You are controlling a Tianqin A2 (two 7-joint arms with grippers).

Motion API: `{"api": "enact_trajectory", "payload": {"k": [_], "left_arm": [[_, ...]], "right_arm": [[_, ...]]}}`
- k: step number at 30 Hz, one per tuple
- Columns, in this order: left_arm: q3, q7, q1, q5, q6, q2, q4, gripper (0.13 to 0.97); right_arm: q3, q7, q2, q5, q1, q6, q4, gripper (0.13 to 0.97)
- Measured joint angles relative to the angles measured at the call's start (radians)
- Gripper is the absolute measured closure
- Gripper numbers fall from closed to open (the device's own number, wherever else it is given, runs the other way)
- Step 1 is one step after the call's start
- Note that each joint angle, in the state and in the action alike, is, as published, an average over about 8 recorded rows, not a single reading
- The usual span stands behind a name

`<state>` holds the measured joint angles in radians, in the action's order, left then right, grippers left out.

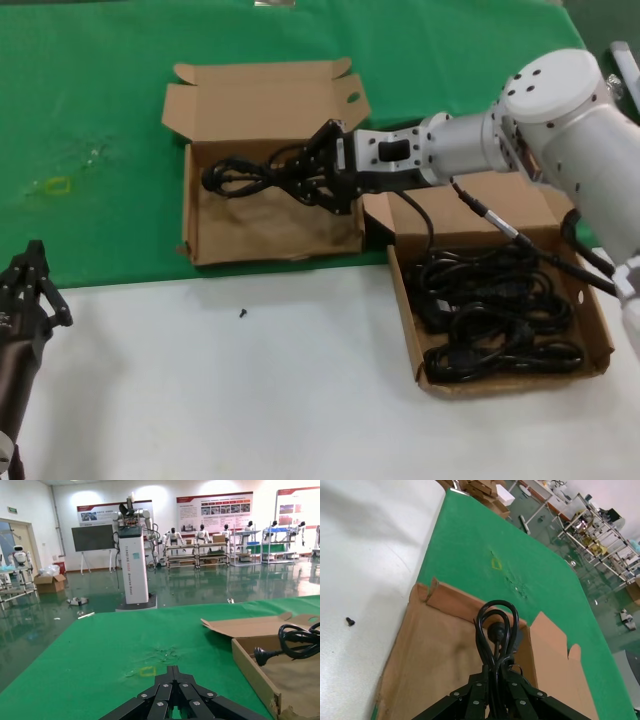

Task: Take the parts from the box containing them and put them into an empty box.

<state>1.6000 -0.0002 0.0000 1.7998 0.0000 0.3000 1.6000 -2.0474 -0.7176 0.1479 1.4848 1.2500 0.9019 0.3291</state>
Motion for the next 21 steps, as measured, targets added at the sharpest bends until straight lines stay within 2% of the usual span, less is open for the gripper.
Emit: {"api": "enact_trajectory", "payload": {"k": [9,18,21], "left_arm": [[0.0,0.0,0.0,0.0,0.0,0.0,0.0,0.954],[0.0,0.0,0.0,0.0,0.0,0.0,0.0,0.954],[0.0,0.0,0.0,0.0,0.0,0.0,0.0,0.954]], "right_arm": [[0.045,-0.121,-0.046,0.026,0.041,-0.035,-0.146,0.896],[0.069,-0.143,-0.061,0.032,0.056,-0.047,-0.195,0.811],[0.07,-0.126,-0.058,0.029,0.053,-0.046,-0.186,0.753]]}}
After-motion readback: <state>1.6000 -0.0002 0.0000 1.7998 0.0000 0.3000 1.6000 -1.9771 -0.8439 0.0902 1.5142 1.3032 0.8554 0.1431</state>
